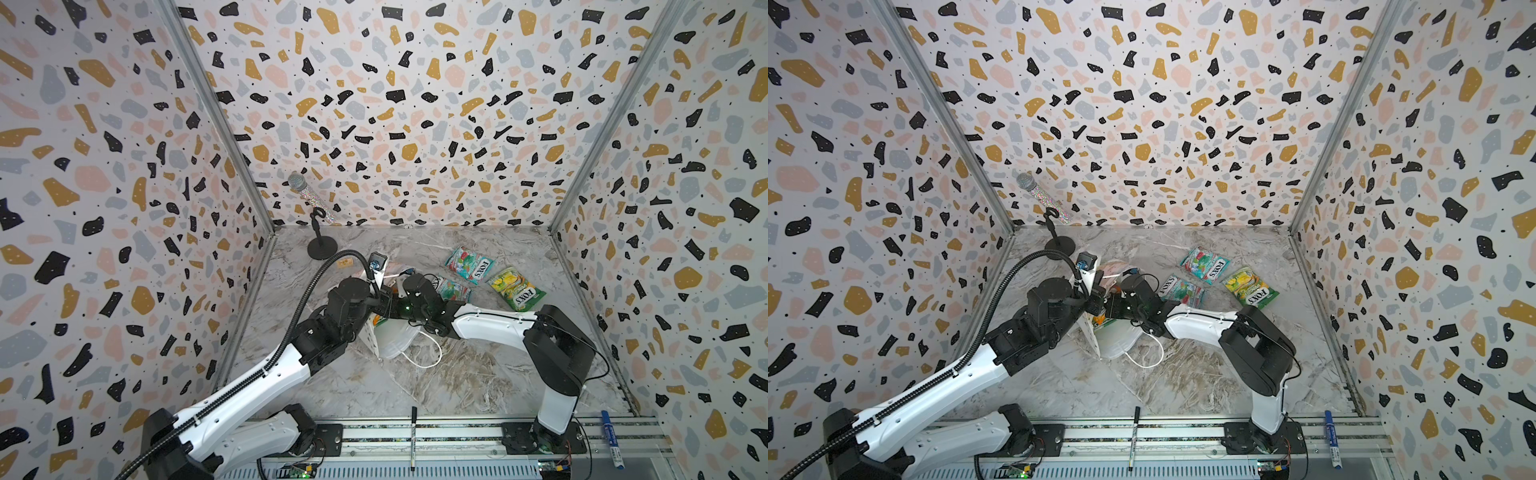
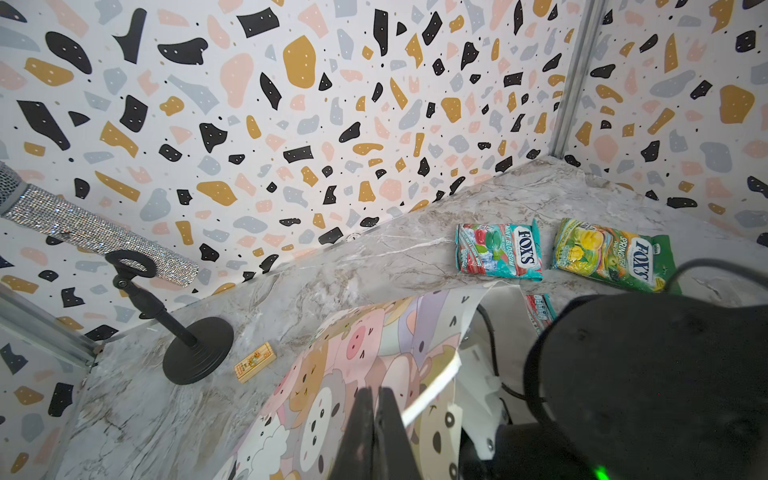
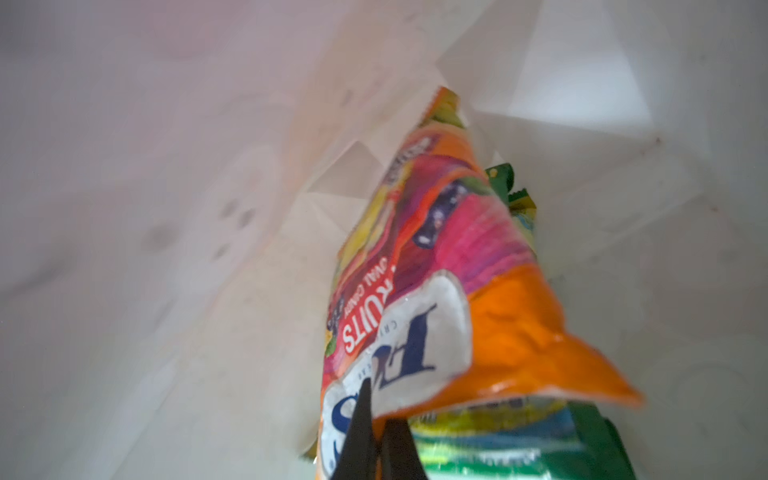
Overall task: Take the snacks out of the paper bag
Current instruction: 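Pull the orange Fruits packet up out of the bag with the right gripper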
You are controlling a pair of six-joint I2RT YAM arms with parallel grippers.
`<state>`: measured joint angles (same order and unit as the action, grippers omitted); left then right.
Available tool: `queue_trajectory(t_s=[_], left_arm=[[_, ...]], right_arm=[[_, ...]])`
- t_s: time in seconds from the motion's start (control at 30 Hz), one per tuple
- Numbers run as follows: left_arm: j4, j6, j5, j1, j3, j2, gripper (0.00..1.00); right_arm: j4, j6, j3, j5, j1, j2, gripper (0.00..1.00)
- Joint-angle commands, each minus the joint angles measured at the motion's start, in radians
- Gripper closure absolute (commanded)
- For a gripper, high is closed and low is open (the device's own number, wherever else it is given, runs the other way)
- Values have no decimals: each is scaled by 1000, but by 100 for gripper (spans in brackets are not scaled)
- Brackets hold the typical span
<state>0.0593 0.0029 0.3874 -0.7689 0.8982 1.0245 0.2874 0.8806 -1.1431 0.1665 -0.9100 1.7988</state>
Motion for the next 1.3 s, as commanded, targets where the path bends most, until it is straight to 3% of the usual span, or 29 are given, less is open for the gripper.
queue_trajectory(t_s=[0.0,0.6,0.83,1.07,1.27], left_arm=[[-33,-11,48,4,-10,-17,100],[-32,-1,36,4,-12,-7,100],[-27,0,36,4,-8,-2,100],[-26,3,32,3,-7,3,100],[-26,2,29,4,-7,0,100]], right_arm=[[13,-89,27,22,-4,-116,100],[-294,-425,69,56,5,-490,100],[-387,-479,48,93,38,-635,100],[-488,-524,9,34,84,-795,100],[-613,-560,-5,-26,196,-871,100]])
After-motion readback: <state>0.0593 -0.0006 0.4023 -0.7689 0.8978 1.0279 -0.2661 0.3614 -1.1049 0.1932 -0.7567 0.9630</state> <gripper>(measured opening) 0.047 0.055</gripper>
